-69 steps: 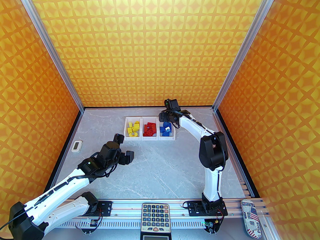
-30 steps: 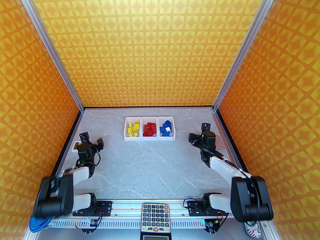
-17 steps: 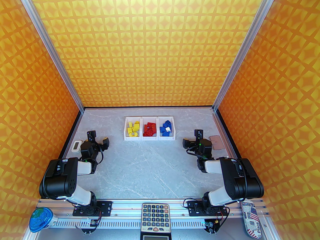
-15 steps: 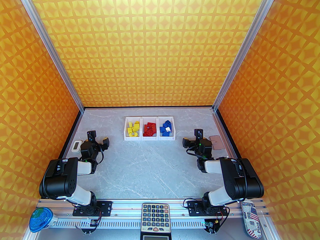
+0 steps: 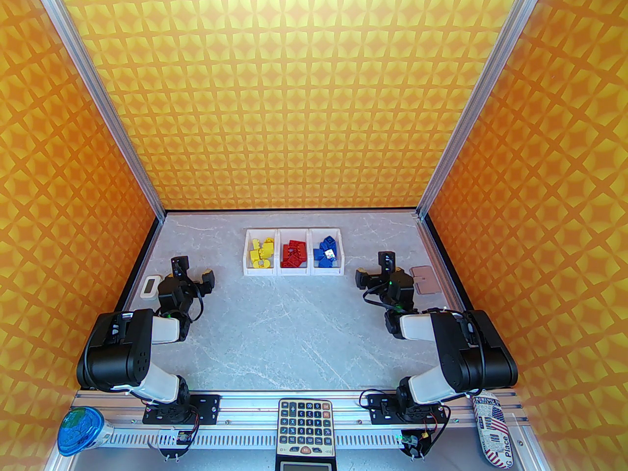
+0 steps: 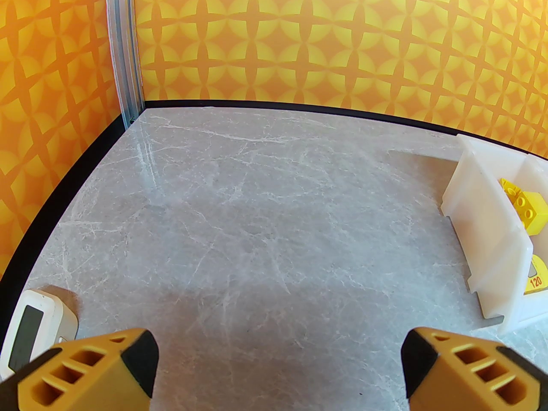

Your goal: Sort the legos into containers by color

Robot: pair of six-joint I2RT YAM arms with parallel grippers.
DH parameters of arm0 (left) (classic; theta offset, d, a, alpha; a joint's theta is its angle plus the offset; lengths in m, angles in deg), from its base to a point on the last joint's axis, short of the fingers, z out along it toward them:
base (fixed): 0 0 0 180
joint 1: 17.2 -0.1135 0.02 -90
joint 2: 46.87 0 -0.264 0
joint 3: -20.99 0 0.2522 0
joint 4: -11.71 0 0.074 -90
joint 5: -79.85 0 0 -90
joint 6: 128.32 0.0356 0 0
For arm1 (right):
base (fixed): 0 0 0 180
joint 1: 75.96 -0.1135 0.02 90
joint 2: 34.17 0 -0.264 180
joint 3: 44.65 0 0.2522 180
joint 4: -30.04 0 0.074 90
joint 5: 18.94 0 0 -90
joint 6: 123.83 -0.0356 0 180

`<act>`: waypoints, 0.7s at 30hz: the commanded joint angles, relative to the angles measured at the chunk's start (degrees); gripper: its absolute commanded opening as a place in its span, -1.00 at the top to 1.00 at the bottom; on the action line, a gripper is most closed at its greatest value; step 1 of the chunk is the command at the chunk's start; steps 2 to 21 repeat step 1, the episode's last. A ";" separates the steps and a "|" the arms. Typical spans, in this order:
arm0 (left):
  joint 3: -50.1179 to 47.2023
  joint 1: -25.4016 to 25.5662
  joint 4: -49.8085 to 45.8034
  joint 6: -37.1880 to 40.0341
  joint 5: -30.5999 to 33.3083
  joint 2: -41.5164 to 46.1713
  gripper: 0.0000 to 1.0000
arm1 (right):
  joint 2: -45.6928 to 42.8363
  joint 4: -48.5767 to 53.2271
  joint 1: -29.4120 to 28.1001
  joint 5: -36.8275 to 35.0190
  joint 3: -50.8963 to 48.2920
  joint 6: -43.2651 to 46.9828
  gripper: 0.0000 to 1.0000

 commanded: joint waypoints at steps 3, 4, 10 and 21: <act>0.90 -0.07 0.97 0.97 -1.57 0.43 -0.98 | -0.55 -0.39 -0.11 -1.04 0.79 0.92 -0.97; 0.90 -0.07 0.97 0.97 -1.57 0.43 -0.98 | -0.55 -0.39 -0.11 -1.04 0.79 0.92 -0.97; 0.90 -0.07 0.97 0.97 -1.57 0.43 -0.98 | -0.55 -0.39 -0.11 -1.04 0.79 0.92 -0.97; 0.90 -0.07 0.97 0.97 -1.57 0.43 -0.98 | -0.55 -0.39 -0.11 -1.04 0.79 0.92 -0.97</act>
